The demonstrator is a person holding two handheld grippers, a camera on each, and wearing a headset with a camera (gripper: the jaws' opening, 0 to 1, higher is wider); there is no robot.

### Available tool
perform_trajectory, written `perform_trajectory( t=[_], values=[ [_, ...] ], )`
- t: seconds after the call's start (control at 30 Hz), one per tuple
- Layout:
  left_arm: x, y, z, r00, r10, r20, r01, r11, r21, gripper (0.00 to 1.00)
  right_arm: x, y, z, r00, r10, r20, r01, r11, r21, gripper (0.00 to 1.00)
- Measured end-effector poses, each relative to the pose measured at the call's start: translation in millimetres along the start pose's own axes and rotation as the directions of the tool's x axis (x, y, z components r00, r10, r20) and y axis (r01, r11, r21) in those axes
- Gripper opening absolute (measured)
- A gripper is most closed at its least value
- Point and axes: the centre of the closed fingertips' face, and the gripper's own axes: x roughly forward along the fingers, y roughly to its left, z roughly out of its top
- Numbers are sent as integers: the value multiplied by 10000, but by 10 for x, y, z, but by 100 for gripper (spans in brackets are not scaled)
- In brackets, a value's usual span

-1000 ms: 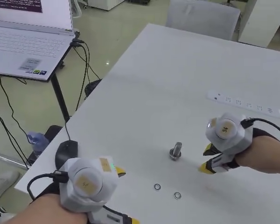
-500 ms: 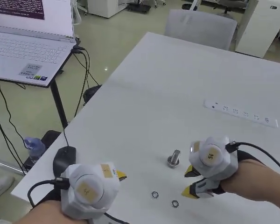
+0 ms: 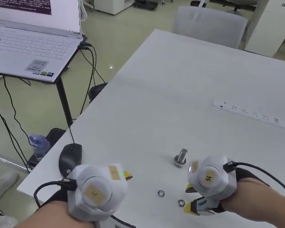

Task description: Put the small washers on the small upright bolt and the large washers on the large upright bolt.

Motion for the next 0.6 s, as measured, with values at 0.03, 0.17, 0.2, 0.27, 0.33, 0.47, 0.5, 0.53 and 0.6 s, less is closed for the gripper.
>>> perform_trajectory(
  t=[0.03, 0.17, 0.2, 0.27, 0.33, 0.47, 0.5, 0.53, 0.6],
  values=[
    [3, -3, -2, 10000, 5, -17, -5, 10000, 2, 88, 13, -3, -4, 10000, -13, 3, 13, 10000, 8, 30],
    [13, -15, -17, 9999, 6, -110, -5, 10000, 88, 89, 70, -36, -11, 9998, -197, 94, 197, 9998, 6, 29],
    [12, -16, -19, 9999, 19, -125, -18, 9999, 120, 89, 84, -46, -20, 9997, -218, 62, 218, 9998, 43, 28],
    [11, -21, -22, 9999, 20, -137, -18, 9999, 120, 88, 123, -28, -45, 9999, -91, -76, 92, 9999, 128, 28],
    [12, -32, -24, 9999, 5, -139, -3, 10000, 86, 87, 166, -25, -85, 9996, -61, -276, 63, 10000, 73, 28],
    [15, -65, -46, 9998, -35, -178, 37, 10000, 73, 86, 188, -4, -88, 9996, -6, -289, 12, 9998, 205, 28],
    [15, -71, -50, 9998, -39, -176, 40, 10000, 59, 86, 189, -5, -77, 9998, -7, -219, 13, 9997, 259, 27],
    [14, -75, -54, 9998, -42, -173, 43, 10000, 41, 86, 191, -12, -76, 9997, -45, -237, 51, 9996, 267, 27],
    [9, -79, -61, 9999, -23, -161, 23, 10000, 5, 86, 197, -15, -67, 9997, -16, -250, 24, 9996, 297, 27]
  ],
)
